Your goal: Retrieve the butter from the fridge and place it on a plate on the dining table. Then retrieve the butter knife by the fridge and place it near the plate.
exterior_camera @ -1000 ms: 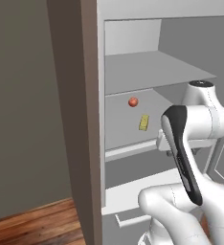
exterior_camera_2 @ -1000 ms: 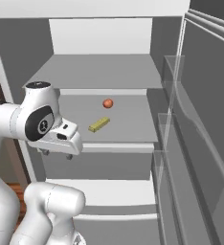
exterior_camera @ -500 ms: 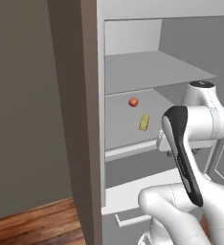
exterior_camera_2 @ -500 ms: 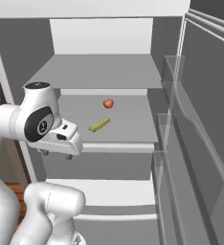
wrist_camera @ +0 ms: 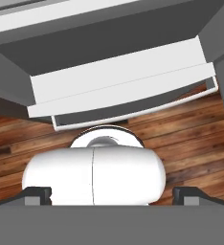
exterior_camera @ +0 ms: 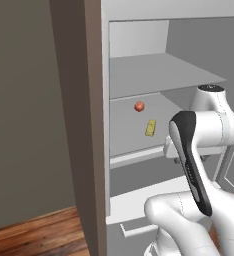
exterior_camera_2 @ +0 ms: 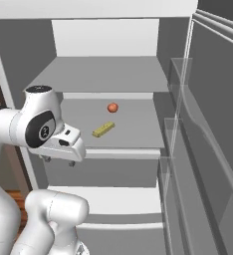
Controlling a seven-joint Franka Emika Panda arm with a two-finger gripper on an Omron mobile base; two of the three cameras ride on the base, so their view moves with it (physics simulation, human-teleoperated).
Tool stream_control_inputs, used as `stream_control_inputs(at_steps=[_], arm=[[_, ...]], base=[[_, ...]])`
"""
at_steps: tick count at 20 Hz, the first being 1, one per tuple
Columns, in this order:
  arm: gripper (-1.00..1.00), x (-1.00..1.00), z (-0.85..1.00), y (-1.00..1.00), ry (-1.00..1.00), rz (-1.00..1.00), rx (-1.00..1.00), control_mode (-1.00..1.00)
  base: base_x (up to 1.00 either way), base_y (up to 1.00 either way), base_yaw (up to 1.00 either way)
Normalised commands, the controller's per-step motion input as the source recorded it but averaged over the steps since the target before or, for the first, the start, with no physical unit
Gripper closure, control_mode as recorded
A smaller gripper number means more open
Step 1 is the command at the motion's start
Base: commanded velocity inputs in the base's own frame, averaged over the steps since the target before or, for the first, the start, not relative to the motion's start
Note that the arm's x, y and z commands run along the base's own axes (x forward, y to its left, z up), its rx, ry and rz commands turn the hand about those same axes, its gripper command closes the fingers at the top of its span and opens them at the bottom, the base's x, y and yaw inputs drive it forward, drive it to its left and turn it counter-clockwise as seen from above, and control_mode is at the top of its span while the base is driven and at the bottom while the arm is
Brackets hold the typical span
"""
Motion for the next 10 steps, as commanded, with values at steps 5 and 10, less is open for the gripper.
stream_control_inputs(at_steps=[5, 10], arm=[[-1.0, 0.16, 0.0, 0.0, -0.07, -0.01, 0.0, -1.0], [-1.0, 0.23, 0.0, 0.0, -0.2, -0.02, 0.0, -1.0]], base=[[0.02, 0.0, 0.0], [0.0, 0.0, 0.0]])
